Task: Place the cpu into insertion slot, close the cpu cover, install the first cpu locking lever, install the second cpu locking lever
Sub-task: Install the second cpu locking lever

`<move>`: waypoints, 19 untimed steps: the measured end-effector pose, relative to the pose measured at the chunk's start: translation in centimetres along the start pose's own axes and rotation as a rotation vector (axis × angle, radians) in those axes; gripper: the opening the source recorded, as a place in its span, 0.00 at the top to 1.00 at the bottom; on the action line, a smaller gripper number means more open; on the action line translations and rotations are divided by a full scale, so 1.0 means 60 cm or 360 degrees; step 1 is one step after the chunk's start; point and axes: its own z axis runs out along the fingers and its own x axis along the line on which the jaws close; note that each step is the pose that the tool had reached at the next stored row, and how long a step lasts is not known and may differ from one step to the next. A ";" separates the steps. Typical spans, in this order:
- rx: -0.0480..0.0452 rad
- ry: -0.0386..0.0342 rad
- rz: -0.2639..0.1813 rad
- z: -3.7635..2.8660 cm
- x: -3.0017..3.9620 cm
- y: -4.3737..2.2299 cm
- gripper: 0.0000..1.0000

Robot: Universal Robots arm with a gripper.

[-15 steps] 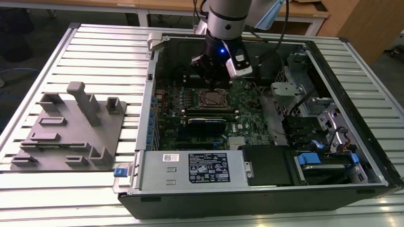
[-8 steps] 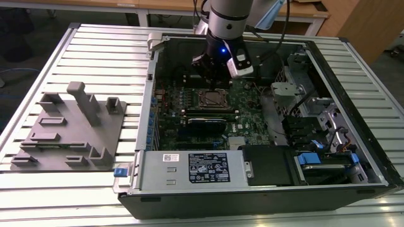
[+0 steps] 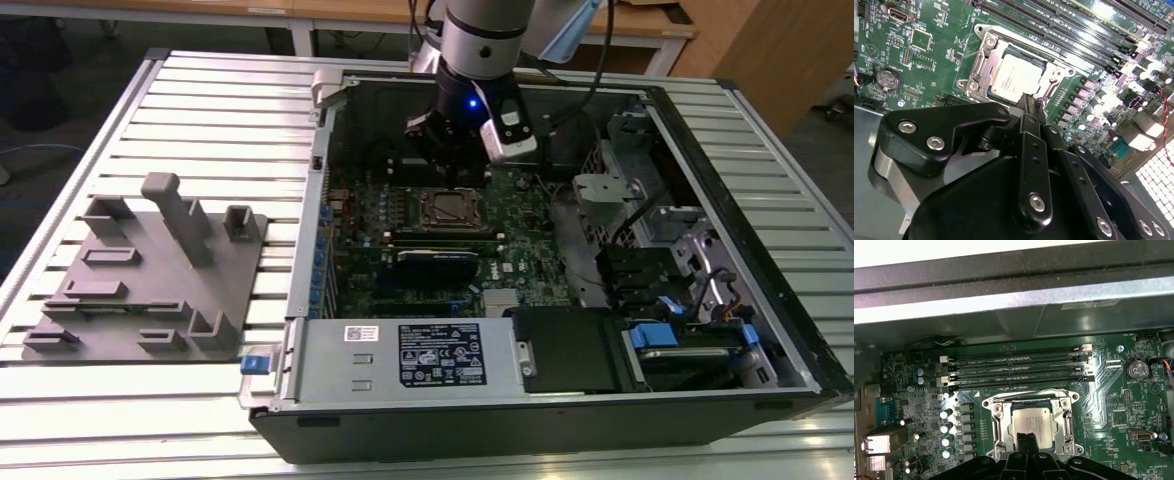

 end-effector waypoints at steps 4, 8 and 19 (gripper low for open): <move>0.0000 0.0000 0.0000 -0.003 0.000 0.000 0.90; 0.0000 0.0000 0.0000 -0.003 0.000 0.000 0.90; 0.0000 0.0000 0.0000 -0.008 0.000 0.000 0.90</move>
